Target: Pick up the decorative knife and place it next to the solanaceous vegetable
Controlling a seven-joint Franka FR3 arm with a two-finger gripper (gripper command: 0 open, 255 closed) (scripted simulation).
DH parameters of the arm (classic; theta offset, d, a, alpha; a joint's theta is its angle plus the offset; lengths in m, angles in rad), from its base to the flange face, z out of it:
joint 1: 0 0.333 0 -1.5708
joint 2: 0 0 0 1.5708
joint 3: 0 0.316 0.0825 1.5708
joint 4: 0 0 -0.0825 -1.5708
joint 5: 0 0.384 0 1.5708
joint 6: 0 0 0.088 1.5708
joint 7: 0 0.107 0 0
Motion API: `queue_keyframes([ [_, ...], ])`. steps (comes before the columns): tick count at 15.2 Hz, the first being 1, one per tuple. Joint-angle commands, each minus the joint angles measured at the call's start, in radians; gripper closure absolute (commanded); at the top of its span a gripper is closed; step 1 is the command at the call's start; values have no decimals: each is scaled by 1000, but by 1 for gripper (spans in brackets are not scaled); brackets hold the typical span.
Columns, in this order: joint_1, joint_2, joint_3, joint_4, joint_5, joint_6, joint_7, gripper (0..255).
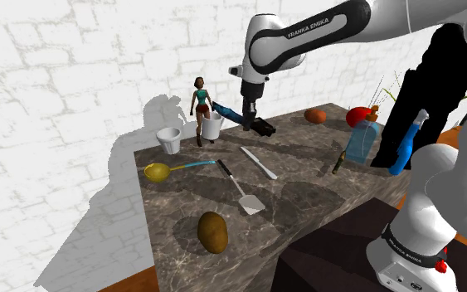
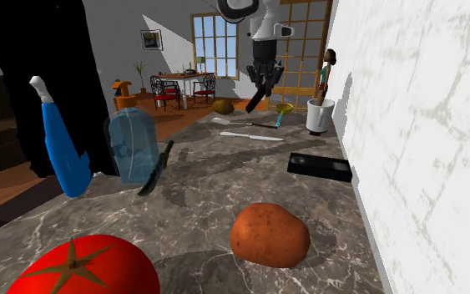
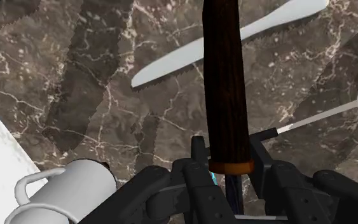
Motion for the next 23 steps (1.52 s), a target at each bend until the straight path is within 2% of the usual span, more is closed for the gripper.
queue_keyframes([
  [1,22,20,22,19,6,3,42,255],
  [7,80,118,80,133,29,-8,153,255],
  [13,132,243,127,294,48,-40,255,255],
  [18,169,370,160,472,60,-87,335,255],
  [23,198,526,187,708,70,-163,412,255],
])
